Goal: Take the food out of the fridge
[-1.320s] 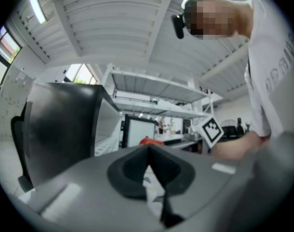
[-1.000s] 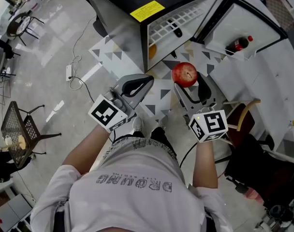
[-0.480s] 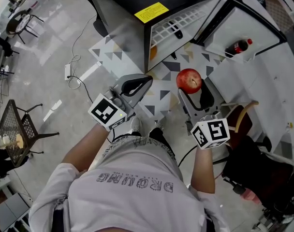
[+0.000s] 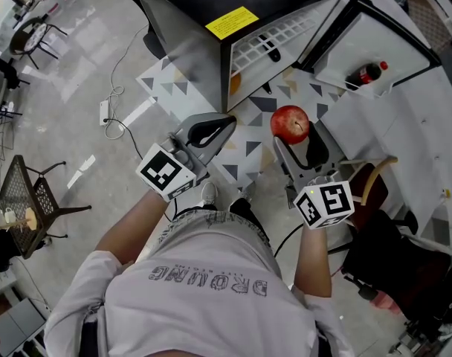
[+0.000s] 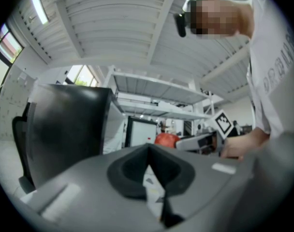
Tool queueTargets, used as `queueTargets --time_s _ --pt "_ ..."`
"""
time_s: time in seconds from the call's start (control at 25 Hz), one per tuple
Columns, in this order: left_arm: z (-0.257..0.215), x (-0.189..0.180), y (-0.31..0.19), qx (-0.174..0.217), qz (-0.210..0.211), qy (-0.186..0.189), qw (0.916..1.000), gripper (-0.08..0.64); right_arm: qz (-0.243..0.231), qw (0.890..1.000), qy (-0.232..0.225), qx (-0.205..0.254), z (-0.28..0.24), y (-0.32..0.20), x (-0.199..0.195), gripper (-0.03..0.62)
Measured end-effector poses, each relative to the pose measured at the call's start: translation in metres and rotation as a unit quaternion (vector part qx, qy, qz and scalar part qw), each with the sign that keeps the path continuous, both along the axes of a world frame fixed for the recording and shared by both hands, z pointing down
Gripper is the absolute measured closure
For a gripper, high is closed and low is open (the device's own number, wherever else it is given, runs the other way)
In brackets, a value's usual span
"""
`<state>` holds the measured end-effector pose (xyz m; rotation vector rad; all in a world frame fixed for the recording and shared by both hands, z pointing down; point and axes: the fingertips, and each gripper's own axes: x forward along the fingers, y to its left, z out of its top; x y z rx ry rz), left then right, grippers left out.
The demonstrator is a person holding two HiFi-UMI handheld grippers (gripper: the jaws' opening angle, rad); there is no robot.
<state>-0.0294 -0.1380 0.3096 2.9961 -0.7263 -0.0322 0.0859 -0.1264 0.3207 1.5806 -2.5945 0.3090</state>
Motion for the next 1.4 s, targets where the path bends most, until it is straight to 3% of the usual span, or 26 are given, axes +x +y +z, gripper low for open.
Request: queueTargets --time_s 0.32,1.4 --pt "-0.002 0.004 -0.004 0.003 0.001 0.002 1.0 0.552 -0.005 1.0 0.011 0.008 -0.006 -0.004 0.0 0.287" --pt "0.0 0.013 -0.006 -0.002 -0.004 0.005 1.0 0.553 -0.013 1.0 -0.014 -0.005 -0.001 -0.009 0.005 0.287"
